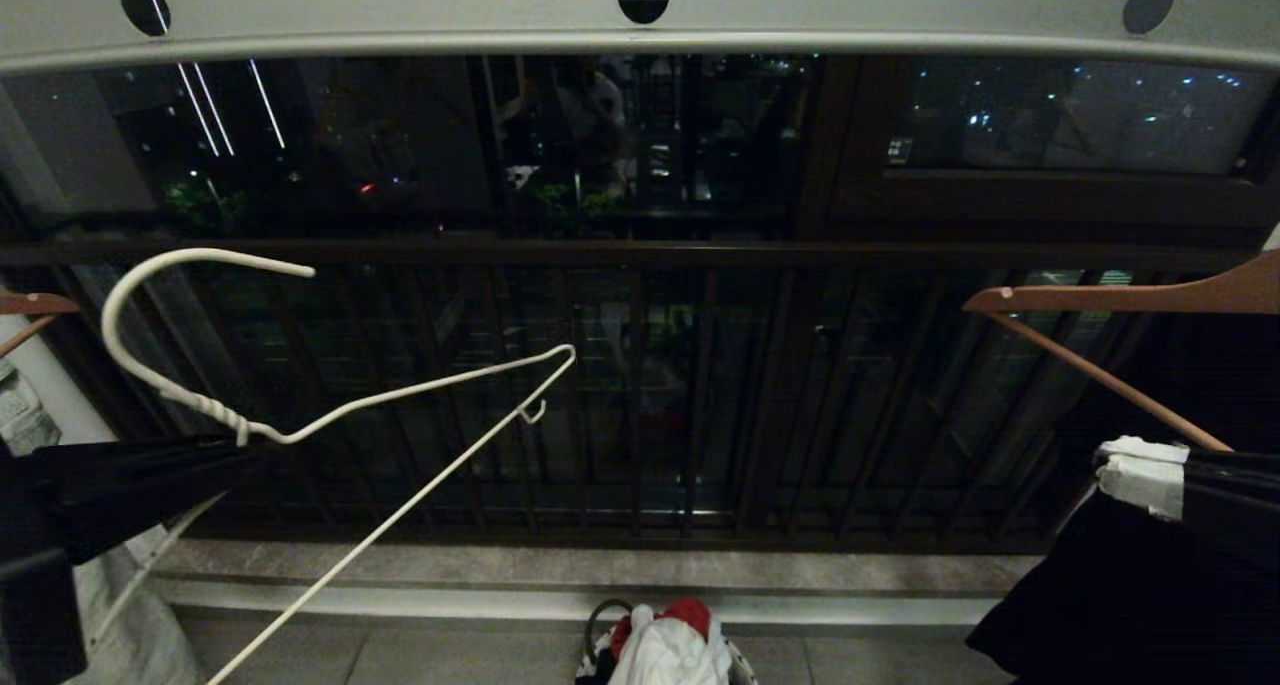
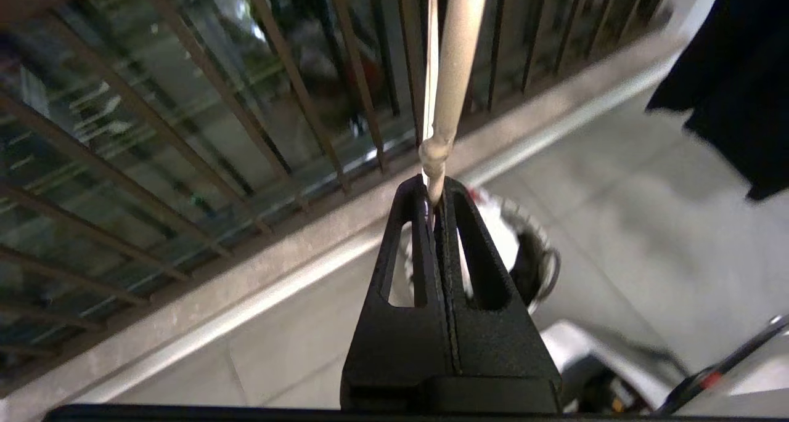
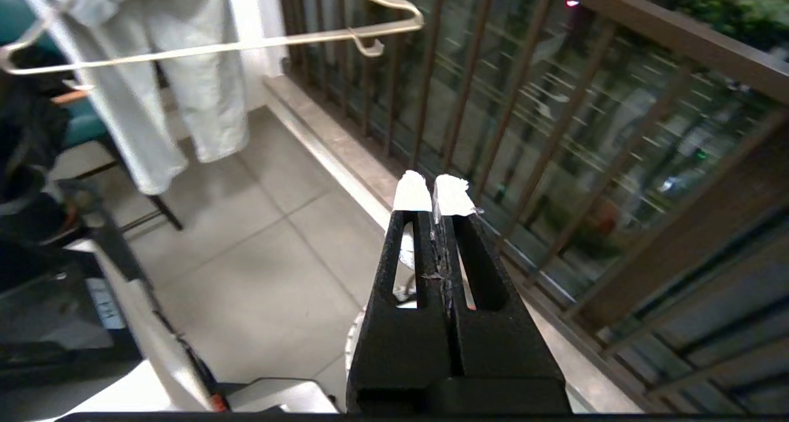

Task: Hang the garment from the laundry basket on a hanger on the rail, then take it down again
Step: Hang the clothes rack on the clothesline

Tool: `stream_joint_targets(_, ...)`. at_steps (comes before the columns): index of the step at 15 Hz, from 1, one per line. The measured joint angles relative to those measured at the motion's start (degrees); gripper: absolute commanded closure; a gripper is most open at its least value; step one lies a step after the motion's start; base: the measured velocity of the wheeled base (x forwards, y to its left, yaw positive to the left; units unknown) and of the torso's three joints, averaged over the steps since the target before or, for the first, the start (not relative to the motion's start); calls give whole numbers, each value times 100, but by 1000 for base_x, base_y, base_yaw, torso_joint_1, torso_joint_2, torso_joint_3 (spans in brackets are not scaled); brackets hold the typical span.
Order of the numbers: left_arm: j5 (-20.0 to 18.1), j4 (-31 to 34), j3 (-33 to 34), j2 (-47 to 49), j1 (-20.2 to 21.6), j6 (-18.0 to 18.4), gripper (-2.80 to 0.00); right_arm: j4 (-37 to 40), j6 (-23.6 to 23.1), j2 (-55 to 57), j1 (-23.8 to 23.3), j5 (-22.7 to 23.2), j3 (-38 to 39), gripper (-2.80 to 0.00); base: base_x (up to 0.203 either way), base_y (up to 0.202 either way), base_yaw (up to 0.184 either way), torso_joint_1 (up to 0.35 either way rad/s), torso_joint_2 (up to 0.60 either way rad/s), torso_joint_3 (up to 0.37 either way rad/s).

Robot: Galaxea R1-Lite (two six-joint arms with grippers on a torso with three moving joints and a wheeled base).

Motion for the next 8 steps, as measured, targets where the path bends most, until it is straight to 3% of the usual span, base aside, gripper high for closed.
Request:
stream_joint_targets(5, 136, -107, -136, -309, 32, -230, 0, -12, -2, 84, 9, -164, -54, 0, 0, 0, 0, 0, 0, 0)
stream_joint_targets(8, 553, -456, -389, -23, 207, -248, 0, -12, -2, 112, 4, -168, -122, 0, 0, 0, 0, 0, 0, 0)
